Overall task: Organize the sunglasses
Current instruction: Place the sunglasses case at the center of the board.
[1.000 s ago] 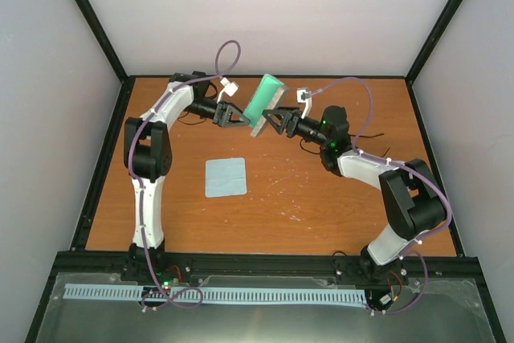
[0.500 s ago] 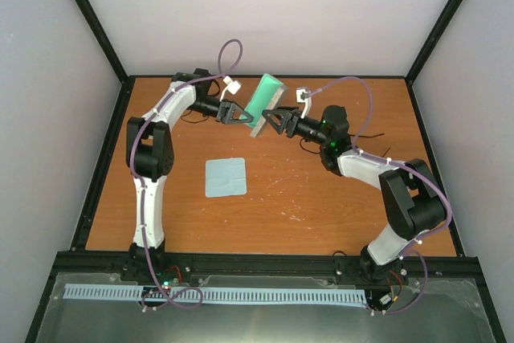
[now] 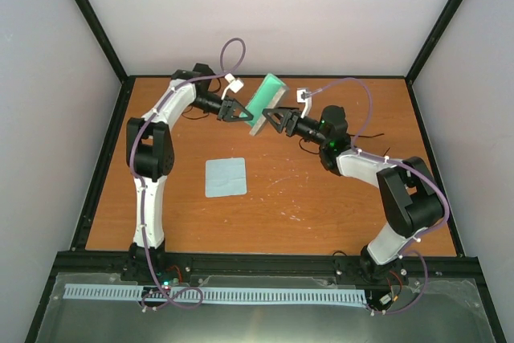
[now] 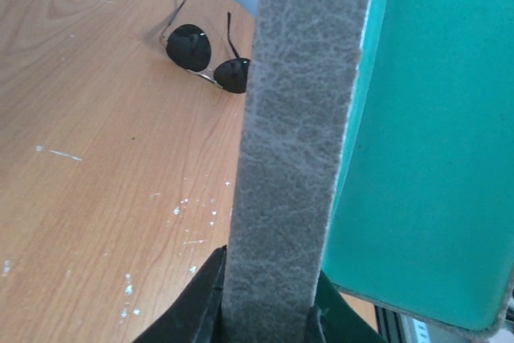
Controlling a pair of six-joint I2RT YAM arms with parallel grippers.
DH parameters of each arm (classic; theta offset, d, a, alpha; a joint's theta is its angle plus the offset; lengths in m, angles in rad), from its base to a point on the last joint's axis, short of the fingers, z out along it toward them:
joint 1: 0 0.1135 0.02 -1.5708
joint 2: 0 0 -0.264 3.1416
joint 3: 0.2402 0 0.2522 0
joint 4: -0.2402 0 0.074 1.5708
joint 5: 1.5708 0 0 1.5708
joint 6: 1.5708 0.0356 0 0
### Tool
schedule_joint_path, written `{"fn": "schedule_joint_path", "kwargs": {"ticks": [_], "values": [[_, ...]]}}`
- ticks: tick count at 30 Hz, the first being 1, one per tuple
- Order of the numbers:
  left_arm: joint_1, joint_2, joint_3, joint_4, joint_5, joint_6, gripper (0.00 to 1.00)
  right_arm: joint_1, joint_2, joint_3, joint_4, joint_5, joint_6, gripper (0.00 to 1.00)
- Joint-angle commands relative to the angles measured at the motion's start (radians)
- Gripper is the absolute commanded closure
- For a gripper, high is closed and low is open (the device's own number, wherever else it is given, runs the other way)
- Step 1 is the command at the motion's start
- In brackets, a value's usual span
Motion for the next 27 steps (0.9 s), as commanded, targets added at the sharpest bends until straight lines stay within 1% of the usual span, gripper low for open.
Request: {"fn": "schedule_joint_path", "kwargs": {"ticks": [1,2,3,6,8,9,13,16,20,23,27], "values": [[-0.003,-0.028,0.116,-0.042,-0.069,-0.037,1.00,0.010,0.002,-0.015,-0.056,-0.009,-0.066,0.13],[-0.003,-0.031,0.133,-0.049,-0.100,-0.036,1.00,0.010,-0.007,-0.022,-0.093,0.004,-0.075,0.01],[-0.003,-0.033,0.150,-0.060,-0.134,-0.029,1.00,0.010,-0.023,-0.034,-0.131,0.025,-0.086,0.00],[-0.003,-0.043,0.191,-0.086,-0.226,-0.007,1.00,0.007,-0.097,-0.104,-0.216,0.100,-0.114,0.00],[-0.005,-0.050,0.215,-0.089,-0.299,0.006,1.00,0.004,-0.171,-0.153,-0.325,0.178,-0.146,0.00],[-0.008,-0.053,0.227,-0.092,-0.336,0.016,1.00,0.003,-0.237,-0.182,-0.386,0.221,-0.164,0.00],[-0.049,-0.075,0.235,-0.053,-0.563,0.068,1.00,-0.008,-0.470,-0.294,-0.657,0.489,-0.210,0.00],[-0.094,-0.101,0.179,0.035,-0.713,0.093,1.00,-0.018,-0.635,-0.327,-0.810,0.668,-0.247,0.00],[-0.164,-0.098,0.135,0.118,-0.865,0.133,1.00,-0.027,-0.768,-0.322,-0.924,0.776,-0.288,0.00],[-0.210,-0.075,0.115,0.175,-0.971,0.145,1.00,-0.027,-0.804,-0.311,-0.973,0.815,-0.281,0.00],[-0.255,-0.033,0.097,0.247,-1.084,0.148,1.00,-0.027,-0.836,-0.314,-0.983,0.832,-0.264,0.00]]}}
